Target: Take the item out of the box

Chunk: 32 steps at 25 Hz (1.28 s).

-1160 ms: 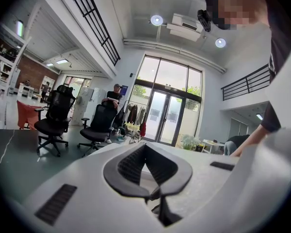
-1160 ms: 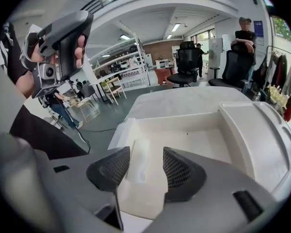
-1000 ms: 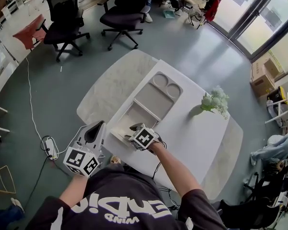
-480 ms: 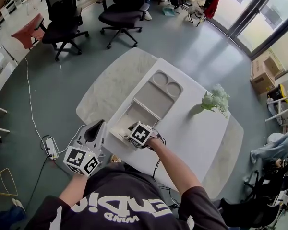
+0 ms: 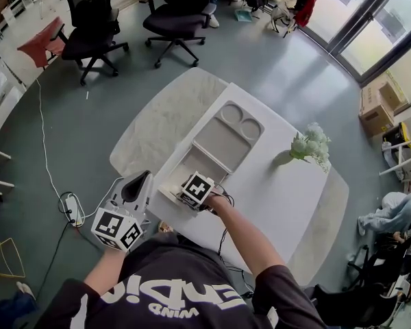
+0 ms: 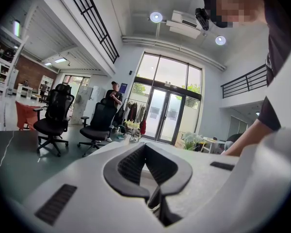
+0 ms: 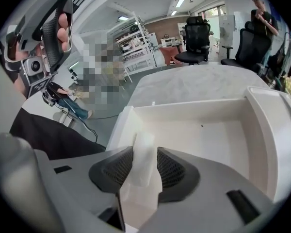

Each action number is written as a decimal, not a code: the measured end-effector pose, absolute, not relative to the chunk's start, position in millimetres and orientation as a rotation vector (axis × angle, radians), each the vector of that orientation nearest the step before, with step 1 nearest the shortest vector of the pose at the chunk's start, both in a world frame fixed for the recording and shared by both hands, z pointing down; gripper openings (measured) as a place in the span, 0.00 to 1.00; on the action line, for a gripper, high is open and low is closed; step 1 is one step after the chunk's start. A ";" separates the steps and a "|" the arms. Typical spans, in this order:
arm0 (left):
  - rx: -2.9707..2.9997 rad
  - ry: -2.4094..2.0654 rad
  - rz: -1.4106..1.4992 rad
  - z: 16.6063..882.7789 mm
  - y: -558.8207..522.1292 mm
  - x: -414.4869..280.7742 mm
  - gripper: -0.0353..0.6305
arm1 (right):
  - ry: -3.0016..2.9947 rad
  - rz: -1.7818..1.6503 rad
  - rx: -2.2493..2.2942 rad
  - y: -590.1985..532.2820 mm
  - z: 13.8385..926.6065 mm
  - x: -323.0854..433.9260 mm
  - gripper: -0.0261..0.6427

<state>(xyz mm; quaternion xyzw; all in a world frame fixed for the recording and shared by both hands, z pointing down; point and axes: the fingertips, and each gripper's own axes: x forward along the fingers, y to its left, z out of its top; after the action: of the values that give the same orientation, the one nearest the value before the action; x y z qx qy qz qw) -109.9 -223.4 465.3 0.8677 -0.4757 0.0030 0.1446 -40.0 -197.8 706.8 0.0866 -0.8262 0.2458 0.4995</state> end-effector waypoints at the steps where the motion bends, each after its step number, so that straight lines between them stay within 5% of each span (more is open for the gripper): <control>1: 2.499 -1.372 0.009 465.4 -223.7 -110.6 0.07 | -1.969 0.625 0.195 -192.0 709.3 -38.2 0.30; 16: 2.478 -1.393 0.014 469.6 -224.5 -116.8 0.07 | -1.911 0.679 0.241 -186.5 702.2 -29.4 0.27; 32: 2.526 -1.361 0.001 457.1 -226.8 -102.4 0.07 | -2.449 0.416 0.970 -255.7 540.8 26.2 0.26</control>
<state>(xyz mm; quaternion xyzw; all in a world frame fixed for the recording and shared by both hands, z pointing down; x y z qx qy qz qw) -102.4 -226.8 457.1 0.8722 -0.4699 0.0002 0.1355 26.2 -255.7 540.8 0.3534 -0.8927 0.1515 0.2352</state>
